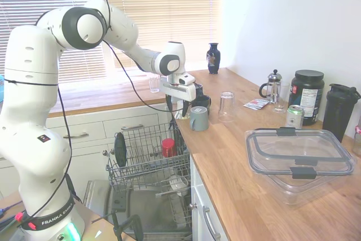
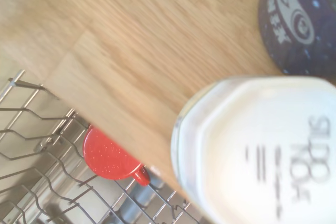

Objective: Unload a mug from dishwasher

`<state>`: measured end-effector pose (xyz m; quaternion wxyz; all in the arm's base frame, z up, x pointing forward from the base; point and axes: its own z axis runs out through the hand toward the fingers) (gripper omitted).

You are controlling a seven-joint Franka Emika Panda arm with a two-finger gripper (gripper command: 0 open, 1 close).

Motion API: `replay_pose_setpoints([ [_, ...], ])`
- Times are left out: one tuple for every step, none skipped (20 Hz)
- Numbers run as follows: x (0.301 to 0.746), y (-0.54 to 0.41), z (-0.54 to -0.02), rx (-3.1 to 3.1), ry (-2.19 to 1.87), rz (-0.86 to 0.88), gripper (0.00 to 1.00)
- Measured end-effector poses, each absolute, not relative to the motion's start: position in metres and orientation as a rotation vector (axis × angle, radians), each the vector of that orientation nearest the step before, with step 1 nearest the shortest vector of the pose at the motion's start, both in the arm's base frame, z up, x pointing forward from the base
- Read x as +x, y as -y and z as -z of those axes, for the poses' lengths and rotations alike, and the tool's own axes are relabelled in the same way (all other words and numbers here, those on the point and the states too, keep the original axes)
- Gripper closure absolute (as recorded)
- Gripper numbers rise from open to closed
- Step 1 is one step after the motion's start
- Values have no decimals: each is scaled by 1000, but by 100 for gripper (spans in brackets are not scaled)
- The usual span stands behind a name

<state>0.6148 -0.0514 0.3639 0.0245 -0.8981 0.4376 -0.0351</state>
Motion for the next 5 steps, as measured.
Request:
replay_pose_setpoints([
  [612,50,-368,-2776,-1350,123,0],
  [609,49,-371,-2775,-1347,136,0],
  [606,49,-376,-2772,-1344,155,0],
  [603,48,-379,-2769,-1344,172,0],
  [601,48,-382,-2764,-1343,193,0],
])
